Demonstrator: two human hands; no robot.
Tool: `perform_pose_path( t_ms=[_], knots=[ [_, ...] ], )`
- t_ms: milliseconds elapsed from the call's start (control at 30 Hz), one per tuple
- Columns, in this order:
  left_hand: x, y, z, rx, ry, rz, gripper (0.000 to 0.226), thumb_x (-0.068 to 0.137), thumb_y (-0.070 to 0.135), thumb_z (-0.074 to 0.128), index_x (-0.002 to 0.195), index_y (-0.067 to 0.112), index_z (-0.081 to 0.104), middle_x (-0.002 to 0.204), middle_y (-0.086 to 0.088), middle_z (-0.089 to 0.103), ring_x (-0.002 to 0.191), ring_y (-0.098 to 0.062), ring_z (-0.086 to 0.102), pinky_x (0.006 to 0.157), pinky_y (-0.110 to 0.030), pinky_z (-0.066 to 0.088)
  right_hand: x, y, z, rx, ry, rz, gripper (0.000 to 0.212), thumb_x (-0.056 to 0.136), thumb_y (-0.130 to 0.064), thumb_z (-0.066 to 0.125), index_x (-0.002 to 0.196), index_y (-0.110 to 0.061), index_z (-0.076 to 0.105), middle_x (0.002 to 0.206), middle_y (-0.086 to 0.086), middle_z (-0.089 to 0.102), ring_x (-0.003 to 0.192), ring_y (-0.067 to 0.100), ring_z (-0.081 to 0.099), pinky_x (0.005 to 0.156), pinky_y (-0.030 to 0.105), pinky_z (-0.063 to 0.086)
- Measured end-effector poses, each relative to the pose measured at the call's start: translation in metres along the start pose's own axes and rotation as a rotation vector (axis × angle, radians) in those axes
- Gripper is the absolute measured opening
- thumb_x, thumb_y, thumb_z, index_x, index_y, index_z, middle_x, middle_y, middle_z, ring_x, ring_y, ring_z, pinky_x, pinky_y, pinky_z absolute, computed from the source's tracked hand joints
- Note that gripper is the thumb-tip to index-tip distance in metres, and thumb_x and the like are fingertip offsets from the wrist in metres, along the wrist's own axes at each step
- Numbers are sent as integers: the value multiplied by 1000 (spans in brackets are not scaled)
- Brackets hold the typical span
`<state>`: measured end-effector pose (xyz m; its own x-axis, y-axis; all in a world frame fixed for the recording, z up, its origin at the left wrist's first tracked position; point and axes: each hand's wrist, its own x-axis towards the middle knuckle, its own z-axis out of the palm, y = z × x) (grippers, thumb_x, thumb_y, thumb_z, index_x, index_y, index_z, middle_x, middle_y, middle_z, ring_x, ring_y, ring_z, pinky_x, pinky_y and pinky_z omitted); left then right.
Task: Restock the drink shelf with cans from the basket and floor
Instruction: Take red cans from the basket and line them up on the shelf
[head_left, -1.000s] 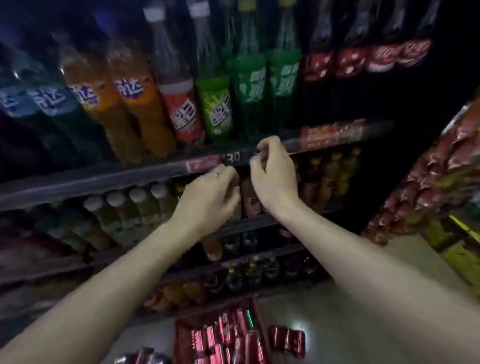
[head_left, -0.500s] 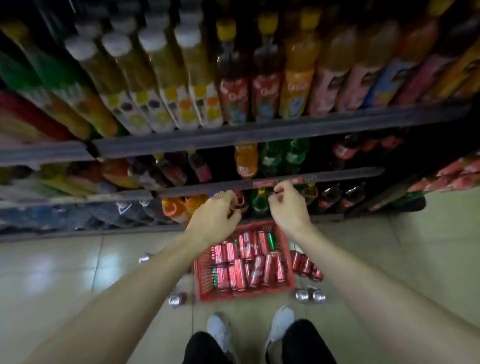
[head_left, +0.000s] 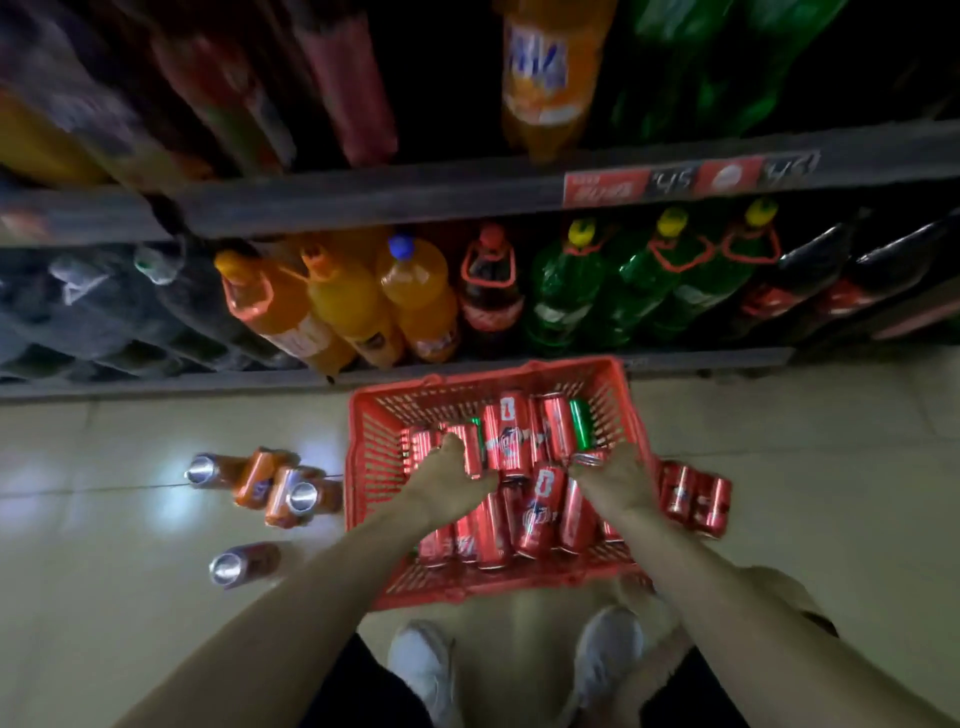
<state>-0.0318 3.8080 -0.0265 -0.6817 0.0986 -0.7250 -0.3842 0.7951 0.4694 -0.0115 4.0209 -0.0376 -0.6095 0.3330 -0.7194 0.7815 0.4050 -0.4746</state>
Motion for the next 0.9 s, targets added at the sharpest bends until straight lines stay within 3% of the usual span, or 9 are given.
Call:
perform_pose_path(
  t_ms=[100,233,333,400,467,533,633,767,900],
  knots=[
    [46,-33,39,-44,-28,-96,93,98,43,68,159,-4,17,146,-19,54,105,-21,54,91,-36,50,39,33,34,32,92,70,92,77,-48,82,144,-1,39,140,19,55,125,36,57,104,42,49],
    [94,-74,83,-109,-74,-156,102,88,51,75,150,-15,29,130,-28,65,108,-35,68,75,-42,54,72,68,71,88,214,98,86,86,-41,77,152,-5,34,148,26,44,135,43,47,111,47,41],
    [120,-97,104,-209,-113,-142,119,73,63,77,151,-13,29,132,-29,64,113,-36,68,87,-43,61,86,86,88,88,307,52,84,86,-36,77,150,0,38,146,26,47,135,43,46,113,45,37],
    [123,-98,109,-217,-91,-133,114,78,59,79,155,-4,23,139,-22,61,121,-35,64,97,-42,58,94,95,93,80,346,29,79,85,-36,78,146,1,44,141,27,50,132,44,47,112,47,37],
    [124,-99,114,-189,-37,-83,101,90,49,77,159,7,16,138,-18,61,110,-28,67,91,-34,54,99,101,93,71,358,-5,75,85,-38,77,145,-6,46,137,25,52,129,43,48,109,48,39],
    [122,-99,117,-143,-17,20,80,97,42,72,155,19,21,103,-7,70,70,-12,64,68,-21,50,100,104,93,42,363,-51,71,87,-39,75,149,-21,44,135,21,51,128,42,47,107,48,40],
    [119,-101,122,-140,10,107,47,100,31,68,139,23,42,58,5,51,34,-1,40,42,-16,38,97,105,92,0,353,-80,56,91,-37,71,143,-33,50,131,18,50,126,42,47,105,47,41],
    [115,-99,119,-191,18,119,37,100,19,67,129,21,44,55,5,52,32,-2,40,40,-16,37,93,105,87,2,321,-85,62,88,-36,74,144,-29,48,130,17,51,126,41,48,107,46,41],
    [112,-100,120,-269,39,77,50,94,19,74,126,17,35,72,5,59,46,0,55,45,-15,43,91,107,87,15,295,5,74,85,-41,77,142,-5,46,136,24,53,128,45,49,111,48,39]
  ],
)
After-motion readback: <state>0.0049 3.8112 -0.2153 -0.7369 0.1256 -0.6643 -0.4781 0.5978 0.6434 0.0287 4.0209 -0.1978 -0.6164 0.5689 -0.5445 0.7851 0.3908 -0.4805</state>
